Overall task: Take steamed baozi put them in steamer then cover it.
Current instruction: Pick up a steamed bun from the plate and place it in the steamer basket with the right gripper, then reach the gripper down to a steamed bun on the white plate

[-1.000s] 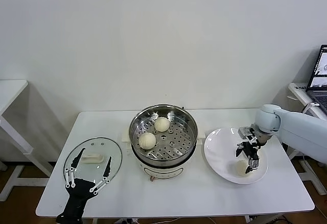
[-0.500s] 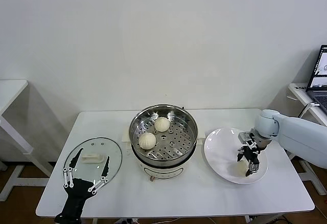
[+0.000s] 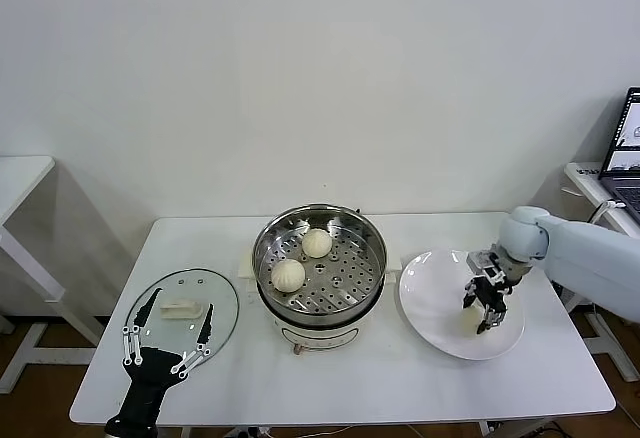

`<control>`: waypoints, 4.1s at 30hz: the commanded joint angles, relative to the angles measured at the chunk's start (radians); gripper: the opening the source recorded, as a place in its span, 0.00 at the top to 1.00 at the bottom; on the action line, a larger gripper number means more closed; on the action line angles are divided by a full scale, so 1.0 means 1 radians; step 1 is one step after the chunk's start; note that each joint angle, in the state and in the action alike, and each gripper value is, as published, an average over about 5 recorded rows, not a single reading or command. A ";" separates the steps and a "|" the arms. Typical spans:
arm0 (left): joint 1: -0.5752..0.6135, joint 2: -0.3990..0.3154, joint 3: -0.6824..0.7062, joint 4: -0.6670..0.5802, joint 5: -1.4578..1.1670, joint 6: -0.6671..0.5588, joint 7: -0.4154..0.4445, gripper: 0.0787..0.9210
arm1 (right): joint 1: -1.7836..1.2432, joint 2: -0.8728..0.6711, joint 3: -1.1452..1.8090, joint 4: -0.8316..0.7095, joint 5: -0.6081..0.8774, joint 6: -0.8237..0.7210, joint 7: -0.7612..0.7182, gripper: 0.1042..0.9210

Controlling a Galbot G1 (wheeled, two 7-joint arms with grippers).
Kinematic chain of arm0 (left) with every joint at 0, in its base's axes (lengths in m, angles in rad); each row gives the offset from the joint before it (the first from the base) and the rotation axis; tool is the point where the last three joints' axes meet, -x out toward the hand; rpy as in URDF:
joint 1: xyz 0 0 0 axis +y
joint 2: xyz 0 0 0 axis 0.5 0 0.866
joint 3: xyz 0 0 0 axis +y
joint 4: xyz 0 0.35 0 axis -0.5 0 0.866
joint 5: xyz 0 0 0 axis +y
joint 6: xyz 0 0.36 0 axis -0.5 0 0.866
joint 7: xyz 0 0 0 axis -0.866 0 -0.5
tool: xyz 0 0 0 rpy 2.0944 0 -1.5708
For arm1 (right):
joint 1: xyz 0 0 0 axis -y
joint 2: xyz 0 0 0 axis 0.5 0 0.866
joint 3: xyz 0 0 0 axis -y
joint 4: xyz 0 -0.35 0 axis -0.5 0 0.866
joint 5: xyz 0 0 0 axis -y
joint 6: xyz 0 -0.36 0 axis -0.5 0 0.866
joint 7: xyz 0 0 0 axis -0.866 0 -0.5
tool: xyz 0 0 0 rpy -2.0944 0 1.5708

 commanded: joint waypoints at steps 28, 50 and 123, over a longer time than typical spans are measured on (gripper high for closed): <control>-0.009 0.005 0.011 -0.011 -0.014 -0.008 -0.002 0.12 | 0.346 0.430 -0.037 0.356 -0.246 0.737 0.045 0.35; -0.010 -0.003 0.002 -0.006 -0.022 -0.014 -0.012 0.12 | 0.159 0.501 0.027 0.263 -0.418 0.835 0.027 0.32; -0.012 -0.010 -0.001 -0.002 -0.005 -0.012 -0.020 0.12 | -0.229 0.050 0.253 -0.365 -0.084 0.024 0.022 0.12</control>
